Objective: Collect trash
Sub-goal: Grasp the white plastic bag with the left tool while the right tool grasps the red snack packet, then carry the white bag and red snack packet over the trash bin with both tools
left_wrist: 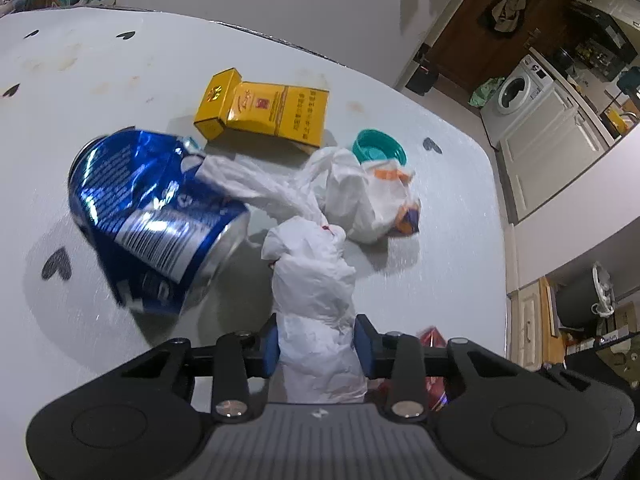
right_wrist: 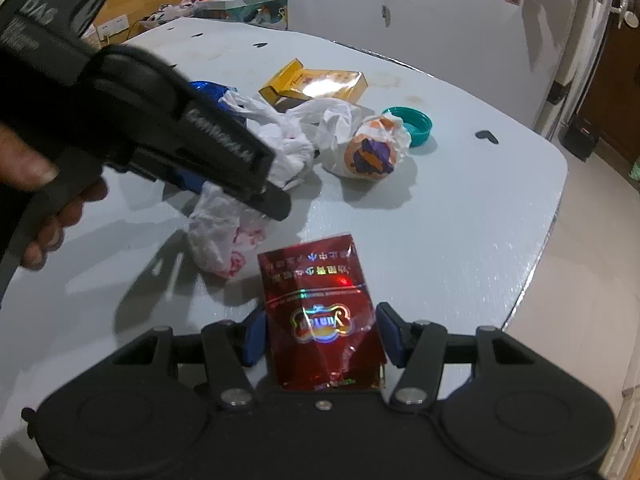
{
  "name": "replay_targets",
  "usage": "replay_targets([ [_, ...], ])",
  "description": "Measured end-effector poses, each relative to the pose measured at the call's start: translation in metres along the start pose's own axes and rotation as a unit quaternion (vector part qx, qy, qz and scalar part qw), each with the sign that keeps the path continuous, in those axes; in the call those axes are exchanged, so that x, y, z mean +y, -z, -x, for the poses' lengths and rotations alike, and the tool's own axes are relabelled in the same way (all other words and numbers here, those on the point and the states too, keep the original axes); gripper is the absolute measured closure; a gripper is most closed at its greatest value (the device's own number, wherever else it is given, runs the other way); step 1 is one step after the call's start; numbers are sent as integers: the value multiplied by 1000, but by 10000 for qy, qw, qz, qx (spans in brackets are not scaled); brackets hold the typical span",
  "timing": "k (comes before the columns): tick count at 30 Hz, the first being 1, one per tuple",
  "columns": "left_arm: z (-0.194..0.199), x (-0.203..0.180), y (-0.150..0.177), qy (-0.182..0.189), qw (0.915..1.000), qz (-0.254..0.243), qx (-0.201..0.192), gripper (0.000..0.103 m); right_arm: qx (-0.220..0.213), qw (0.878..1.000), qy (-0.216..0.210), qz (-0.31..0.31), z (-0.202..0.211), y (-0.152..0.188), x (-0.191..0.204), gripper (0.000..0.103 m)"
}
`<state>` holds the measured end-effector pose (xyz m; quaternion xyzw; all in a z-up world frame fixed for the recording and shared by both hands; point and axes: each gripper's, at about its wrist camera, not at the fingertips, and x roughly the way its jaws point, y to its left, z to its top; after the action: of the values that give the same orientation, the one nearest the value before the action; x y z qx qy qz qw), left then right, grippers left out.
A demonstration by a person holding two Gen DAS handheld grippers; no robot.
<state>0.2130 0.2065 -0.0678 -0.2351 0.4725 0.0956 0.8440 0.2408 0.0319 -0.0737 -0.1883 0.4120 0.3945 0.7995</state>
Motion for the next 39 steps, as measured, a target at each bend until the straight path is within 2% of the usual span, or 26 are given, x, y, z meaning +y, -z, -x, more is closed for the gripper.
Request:
replay_targets([
  [8,18,-4,26,-132,9995,-264,-94,67,124,9999,39,-108,6,4,5,47],
  [13,34,-4,39,-151,9993,-303,-178,68,212,9989,-25,-417,15,7,4,48],
  [28,84,-8,76,-324,9976,-417,-454,68,-197,9968,177,-761,59,10,1,48],
  [39,118,-19,95,-465,9950,-503,-727,68,-431,9933,300,-1029,92,27,2,48],
])
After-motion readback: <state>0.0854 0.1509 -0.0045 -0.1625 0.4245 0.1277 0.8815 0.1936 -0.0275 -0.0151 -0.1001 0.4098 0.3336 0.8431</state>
